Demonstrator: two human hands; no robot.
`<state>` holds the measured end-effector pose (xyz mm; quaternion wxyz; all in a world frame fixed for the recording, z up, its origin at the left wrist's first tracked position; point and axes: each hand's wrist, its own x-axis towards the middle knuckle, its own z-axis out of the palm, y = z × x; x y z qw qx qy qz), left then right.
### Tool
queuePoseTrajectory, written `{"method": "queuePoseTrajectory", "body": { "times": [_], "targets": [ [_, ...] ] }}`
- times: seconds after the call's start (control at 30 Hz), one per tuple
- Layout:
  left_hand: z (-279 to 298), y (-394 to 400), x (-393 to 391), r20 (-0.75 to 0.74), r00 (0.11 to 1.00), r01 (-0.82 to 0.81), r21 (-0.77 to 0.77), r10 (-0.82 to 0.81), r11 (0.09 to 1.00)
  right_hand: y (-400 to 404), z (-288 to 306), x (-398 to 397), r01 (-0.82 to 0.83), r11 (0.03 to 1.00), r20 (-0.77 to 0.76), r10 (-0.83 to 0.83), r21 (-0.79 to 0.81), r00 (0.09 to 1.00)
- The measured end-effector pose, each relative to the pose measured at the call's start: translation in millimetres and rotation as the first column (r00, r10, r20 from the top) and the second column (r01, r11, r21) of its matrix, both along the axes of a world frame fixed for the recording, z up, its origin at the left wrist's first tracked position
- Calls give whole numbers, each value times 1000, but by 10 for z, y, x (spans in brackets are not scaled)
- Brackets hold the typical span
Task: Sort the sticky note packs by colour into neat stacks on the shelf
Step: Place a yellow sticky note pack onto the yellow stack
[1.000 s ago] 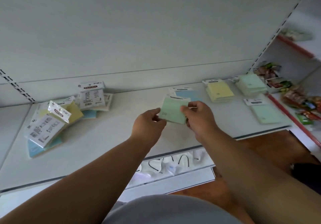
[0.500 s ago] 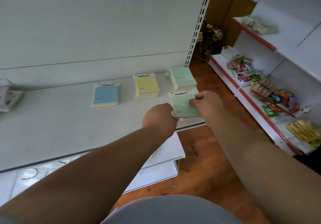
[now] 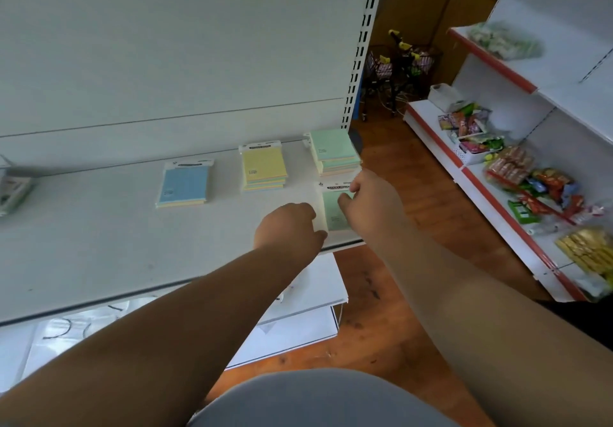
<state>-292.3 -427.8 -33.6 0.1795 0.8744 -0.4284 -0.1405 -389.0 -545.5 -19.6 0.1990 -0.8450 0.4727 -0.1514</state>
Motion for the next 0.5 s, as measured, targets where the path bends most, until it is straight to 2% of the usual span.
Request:
{"method": "queuePoseTrajectory", "body": {
  "times": [0.17,0.3,0.5],
  "targets": [
    [4,503,320,-75,993,-97,-57,93,994,453,28,437,-161,987,88,161,-6,983],
    [10,1044,790,-49,982,-185,-73,182,980,953,55,1002,-256,967,183,248,19,951],
    [42,2104,1804,-12,946,-323,-81,323,943,1918,71,2101,-378,925,238,359,40,903]
  ]
}}
